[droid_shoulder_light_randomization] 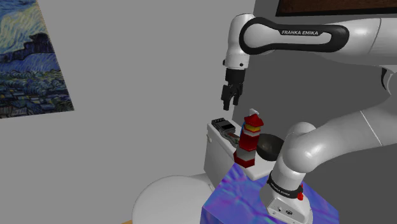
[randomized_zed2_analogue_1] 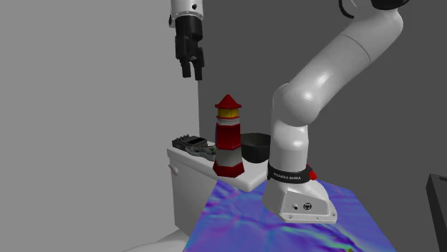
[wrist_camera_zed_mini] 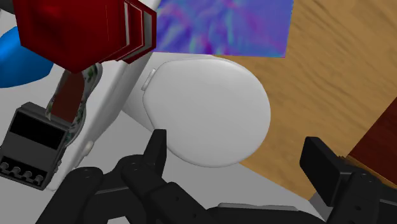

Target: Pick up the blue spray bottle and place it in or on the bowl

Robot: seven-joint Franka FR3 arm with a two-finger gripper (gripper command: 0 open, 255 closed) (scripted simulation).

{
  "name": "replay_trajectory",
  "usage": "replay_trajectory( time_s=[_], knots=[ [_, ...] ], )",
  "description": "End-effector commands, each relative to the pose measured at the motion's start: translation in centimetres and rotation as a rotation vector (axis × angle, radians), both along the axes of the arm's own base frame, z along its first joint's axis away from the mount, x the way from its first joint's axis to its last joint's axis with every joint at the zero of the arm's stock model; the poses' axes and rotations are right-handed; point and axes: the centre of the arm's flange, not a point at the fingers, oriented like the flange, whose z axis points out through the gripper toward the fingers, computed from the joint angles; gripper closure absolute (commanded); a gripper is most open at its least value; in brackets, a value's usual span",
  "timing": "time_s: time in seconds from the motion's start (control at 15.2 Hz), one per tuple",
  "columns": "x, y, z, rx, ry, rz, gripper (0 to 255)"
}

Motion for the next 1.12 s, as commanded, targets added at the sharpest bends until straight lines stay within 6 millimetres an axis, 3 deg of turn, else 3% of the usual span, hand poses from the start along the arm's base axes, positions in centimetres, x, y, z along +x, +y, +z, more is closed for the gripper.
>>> replay_trajectory(
  time_s=[0.0,1.06],
  knots=[
    [0.0,0.0,0.0,0.0,0.0,0.0,0],
    [-1.2,-19.7,-6.4,-0.031,-0.073,-0.216,0]
  ],
)
